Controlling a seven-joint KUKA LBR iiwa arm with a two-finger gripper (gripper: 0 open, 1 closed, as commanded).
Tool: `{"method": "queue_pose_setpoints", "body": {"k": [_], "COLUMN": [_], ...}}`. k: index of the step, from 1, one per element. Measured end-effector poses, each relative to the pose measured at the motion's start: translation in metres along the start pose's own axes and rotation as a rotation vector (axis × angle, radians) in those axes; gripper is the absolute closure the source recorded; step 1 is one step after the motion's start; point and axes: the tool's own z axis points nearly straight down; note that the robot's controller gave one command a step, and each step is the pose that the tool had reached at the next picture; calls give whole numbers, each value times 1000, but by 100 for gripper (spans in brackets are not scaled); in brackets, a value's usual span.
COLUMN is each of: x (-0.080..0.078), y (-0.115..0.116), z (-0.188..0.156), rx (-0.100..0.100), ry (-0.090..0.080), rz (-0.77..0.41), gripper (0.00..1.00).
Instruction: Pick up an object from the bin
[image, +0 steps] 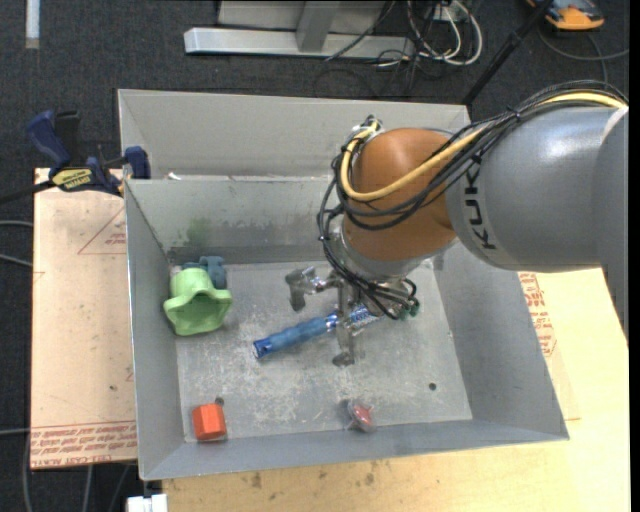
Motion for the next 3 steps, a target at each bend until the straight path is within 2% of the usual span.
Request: {"method": "queue_pose_setpoints", "body": {"k": [1, 2, 3], "x": [-39, -40, -36], "y": [-18, -19, -18], "z": [81, 78, -41], "rx": [-1, 0, 4], "ry": [3, 0, -5], "rz": [-197, -196, -192], "gripper": [0, 100, 100]}}
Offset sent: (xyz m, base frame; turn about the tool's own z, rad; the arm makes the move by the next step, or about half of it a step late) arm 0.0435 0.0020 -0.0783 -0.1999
